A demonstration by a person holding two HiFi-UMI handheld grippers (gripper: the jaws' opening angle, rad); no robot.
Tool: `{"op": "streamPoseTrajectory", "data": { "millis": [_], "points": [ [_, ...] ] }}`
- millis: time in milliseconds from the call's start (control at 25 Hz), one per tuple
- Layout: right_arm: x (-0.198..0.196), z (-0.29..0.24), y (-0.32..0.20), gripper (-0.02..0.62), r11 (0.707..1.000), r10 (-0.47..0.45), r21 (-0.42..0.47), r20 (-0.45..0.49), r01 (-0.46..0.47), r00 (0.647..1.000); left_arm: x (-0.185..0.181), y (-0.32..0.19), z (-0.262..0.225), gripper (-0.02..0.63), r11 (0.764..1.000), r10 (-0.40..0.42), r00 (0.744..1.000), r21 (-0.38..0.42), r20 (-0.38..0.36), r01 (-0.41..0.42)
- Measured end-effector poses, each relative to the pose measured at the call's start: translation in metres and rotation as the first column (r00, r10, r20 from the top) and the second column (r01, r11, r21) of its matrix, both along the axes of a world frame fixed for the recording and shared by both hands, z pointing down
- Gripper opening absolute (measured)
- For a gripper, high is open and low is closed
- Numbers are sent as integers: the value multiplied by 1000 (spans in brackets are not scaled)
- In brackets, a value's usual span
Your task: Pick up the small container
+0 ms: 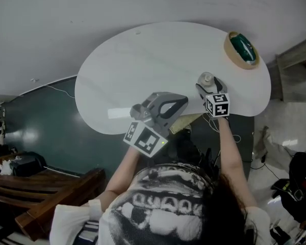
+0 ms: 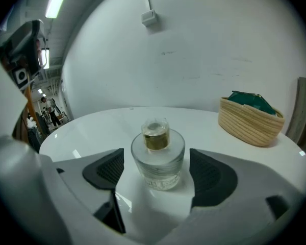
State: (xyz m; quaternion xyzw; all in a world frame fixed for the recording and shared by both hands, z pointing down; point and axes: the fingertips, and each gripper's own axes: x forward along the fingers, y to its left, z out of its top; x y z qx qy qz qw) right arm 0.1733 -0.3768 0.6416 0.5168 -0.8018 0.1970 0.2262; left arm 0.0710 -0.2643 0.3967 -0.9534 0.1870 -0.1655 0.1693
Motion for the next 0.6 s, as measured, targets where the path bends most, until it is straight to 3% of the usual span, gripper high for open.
{"op": "streamPoseTrajectory", "data": {
  "millis": [400, 600],
  "points": [
    [-5, 23, -16, 382, 998, -43, -37, -51, 41, 998, 2, -6, 6, 5, 1000, -20, 999, -4, 28, 20],
    [-3, 30, -21, 331, 999, -19, -41, -68, 16, 997, -4, -6, 9, 5, 999, -37, 998, -7, 45, 37]
  ]
}}
